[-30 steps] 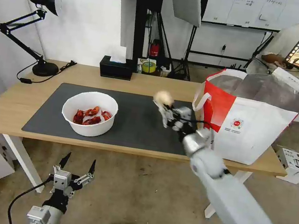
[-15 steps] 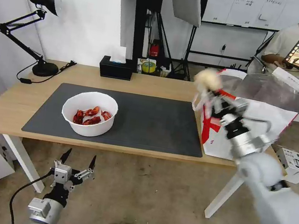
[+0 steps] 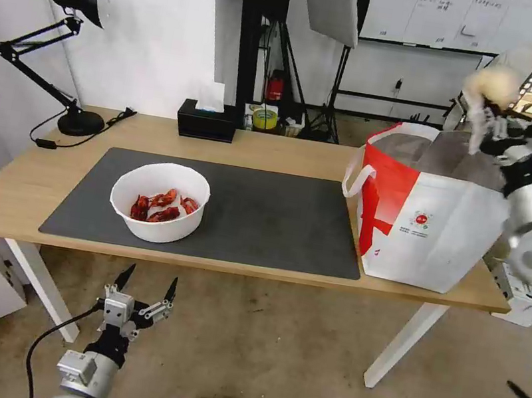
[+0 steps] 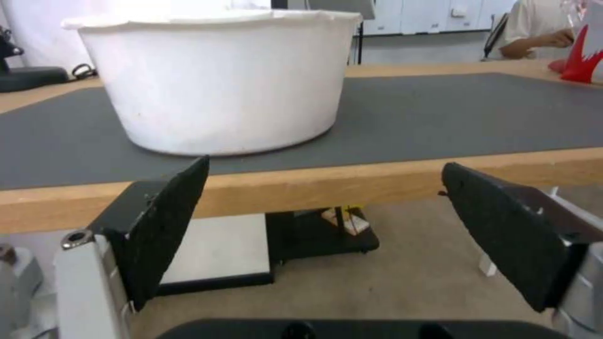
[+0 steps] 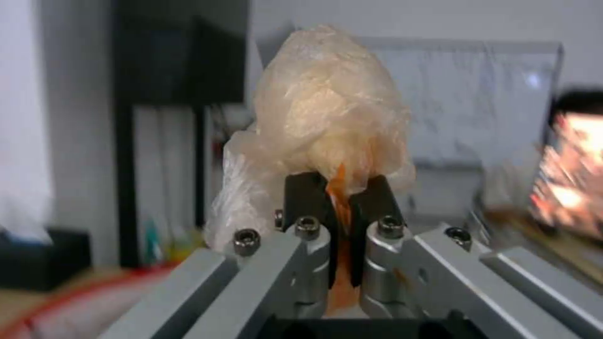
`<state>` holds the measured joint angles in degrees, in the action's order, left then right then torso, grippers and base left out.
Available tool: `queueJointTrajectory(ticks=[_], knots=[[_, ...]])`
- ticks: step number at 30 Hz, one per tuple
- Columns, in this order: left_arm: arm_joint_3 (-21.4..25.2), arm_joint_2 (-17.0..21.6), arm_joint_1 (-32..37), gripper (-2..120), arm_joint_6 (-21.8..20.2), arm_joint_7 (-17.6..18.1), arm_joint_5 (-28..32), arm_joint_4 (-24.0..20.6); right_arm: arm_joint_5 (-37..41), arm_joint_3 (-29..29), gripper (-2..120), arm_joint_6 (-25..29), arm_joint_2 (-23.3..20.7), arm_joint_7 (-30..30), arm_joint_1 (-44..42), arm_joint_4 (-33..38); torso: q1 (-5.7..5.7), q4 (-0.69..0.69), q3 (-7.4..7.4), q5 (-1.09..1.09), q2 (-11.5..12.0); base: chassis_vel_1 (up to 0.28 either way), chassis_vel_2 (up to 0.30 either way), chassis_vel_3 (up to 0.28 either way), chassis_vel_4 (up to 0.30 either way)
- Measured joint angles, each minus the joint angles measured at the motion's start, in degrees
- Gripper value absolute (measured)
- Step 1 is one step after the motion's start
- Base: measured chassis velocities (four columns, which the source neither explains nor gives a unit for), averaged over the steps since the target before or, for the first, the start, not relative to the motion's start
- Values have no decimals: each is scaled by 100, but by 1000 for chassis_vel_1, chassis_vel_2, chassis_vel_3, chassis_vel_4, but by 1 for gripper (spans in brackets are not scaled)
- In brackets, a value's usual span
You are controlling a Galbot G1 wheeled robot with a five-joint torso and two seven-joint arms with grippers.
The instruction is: Pick up the trash from the table and place it into the takeout bag.
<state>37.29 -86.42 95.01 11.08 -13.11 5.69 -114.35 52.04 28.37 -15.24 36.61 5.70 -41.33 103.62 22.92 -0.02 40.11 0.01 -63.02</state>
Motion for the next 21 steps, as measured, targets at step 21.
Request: queueJointTrajectory(ticks=[21], knots=[[-25, -65, 71, 100, -58, -15, 87, -245, 922, -459, 40, -1963, -87, 602, 855, -287, 0, 1, 0, -1, 0, 0, 0, 0, 0]])
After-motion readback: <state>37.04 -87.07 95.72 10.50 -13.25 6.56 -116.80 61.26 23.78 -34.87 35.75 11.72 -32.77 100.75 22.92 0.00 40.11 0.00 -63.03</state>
